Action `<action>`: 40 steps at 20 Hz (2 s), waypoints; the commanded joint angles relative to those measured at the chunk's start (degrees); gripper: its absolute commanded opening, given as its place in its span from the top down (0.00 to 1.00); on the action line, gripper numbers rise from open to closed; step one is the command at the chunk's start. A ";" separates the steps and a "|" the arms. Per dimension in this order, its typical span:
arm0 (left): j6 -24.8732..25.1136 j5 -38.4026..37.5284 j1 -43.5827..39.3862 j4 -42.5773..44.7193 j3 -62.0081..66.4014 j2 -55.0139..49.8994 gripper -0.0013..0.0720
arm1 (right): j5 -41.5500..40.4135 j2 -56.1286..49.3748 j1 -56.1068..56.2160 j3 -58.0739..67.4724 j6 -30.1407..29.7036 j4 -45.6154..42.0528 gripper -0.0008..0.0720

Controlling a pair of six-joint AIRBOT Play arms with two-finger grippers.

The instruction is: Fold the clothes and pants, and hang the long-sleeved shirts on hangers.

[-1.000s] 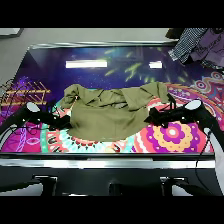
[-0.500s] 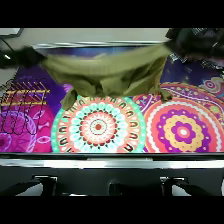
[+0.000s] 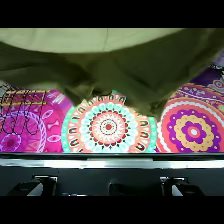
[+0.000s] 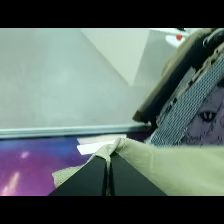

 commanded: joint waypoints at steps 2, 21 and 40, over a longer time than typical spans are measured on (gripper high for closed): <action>-5.86 -5.16 0.04 4.57 0.11 3.89 0.96 | 1.14 5.09 0.04 0.55 9.90 -11.82 0.95; -7.80 11.21 -7.76 1.60 -24.57 -44.76 0.96 | -12.98 -63.28 6.16 -5.33 6.19 8.31 0.94; -5.25 -1.11 -16.59 -4.37 -29.77 -32.50 0.20 | 14.67 -19.80 -8.76 -29.62 -2.93 -24.28 0.37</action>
